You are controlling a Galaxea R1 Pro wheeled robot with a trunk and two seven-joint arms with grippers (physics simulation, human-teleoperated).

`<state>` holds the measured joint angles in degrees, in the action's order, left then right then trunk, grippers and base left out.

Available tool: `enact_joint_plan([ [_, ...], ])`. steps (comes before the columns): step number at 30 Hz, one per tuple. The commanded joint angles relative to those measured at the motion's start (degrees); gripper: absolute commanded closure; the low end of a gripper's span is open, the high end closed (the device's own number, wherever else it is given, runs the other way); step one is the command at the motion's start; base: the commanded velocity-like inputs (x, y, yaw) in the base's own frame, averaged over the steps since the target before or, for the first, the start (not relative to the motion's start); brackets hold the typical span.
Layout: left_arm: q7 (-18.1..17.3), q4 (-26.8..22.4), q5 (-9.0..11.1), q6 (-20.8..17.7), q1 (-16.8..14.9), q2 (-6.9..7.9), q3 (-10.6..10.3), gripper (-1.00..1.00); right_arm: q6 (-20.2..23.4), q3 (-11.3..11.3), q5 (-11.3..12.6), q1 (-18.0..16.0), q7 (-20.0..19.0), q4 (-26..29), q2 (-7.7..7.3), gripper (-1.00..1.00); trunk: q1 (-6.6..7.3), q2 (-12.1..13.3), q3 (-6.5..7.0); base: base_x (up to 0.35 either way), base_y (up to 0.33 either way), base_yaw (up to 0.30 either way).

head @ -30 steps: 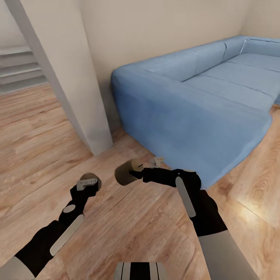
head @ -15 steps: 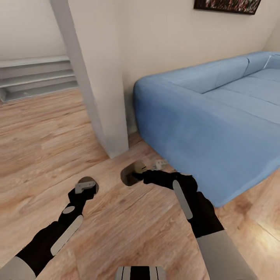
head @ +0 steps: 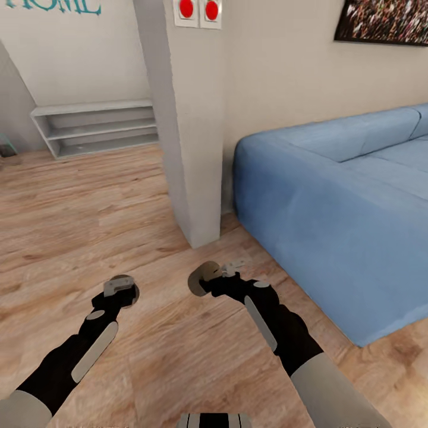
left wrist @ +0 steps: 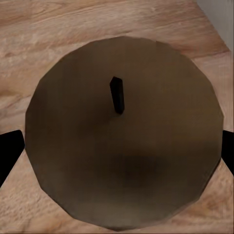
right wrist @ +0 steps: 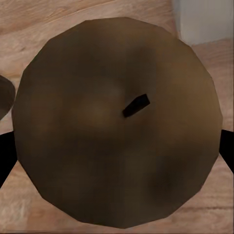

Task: Place each of the two pumpkins and all three candles from the living room inside a cabinet in the living room (use any cabinet), then make sure every cabinet is closed, and position the cauldron so it is next to a table in the living room.

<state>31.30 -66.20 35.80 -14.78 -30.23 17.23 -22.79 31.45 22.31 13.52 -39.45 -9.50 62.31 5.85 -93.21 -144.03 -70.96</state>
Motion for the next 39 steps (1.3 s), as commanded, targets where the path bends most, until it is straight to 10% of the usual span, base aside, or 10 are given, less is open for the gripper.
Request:
enact_joint_plan([
  [1,-0.01,0.01,-0.03,-0.03,0.00,0.00,0.07,1.00,-0.09,0.07,0.17,-0.01,0.03,-0.31,-0.03,1.00,0.03,0.01,0.23,0.000,0.000,0.287],
  [13,-0.04,0.80,-0.08,-0.08,0.00,-0.16,0.47,1.00,-1.79,0.28,0.25,-0.01,0.65,-1.06,-0.02,1.00,0.26,0.13,2.23,0.000,0.000,0.287],
  [22,-0.17,4.29,-0.07,0.16,0.00,-0.33,0.55,1.00,-2.56,4.03,0.38,-0.01,12.11,-3.98,0.23,1.00,0.26,0.13,2.23,0.000,0.000,0.286],
  [39,-0.35,5.10,-0.24,0.79,0.00,-2.25,0.15,1.00,-7.80,4.74,0.19,-0.01,13.51,-12.70,0.83,1.00,0.29,0.15,2.45,0.000,0.000,0.099],
])
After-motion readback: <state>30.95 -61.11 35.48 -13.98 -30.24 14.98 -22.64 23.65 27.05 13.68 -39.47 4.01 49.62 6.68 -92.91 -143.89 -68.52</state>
